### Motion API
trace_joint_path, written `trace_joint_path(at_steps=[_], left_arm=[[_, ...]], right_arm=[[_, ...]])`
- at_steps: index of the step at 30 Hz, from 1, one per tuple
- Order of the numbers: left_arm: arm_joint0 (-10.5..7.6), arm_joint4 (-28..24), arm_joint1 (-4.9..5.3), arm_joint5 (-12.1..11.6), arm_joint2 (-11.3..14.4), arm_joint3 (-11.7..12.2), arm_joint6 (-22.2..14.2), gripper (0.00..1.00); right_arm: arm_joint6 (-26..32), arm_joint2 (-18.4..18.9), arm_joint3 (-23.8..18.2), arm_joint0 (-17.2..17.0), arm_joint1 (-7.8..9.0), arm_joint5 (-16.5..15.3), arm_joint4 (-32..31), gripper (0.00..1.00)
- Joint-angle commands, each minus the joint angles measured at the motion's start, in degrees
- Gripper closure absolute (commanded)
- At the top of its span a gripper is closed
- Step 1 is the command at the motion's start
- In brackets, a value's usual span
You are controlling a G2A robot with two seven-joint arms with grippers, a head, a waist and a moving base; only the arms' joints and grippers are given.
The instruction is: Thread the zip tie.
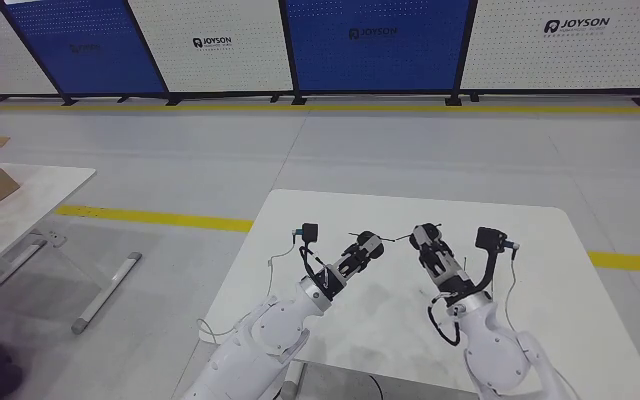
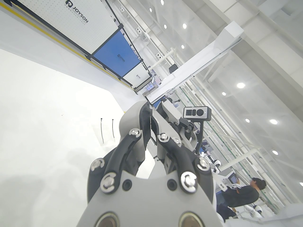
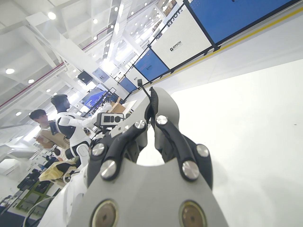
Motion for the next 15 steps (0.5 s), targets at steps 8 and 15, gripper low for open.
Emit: trace_joint_path(at_steps=[8,15], left_arm=[[0.0,0.0,0.0,0.0,0.0,0.0,0.0,1.0],[0.0,0.0,0.0,0.0,0.0,0.0,0.0,1.0]], right_arm=[[0.12,-0.28,0.47,0.09,-0.32,0.42,-0.18,1.0],[-0.76,-0.16,0.35,-0.12,-0.56,0.34,-0.32,1.0]])
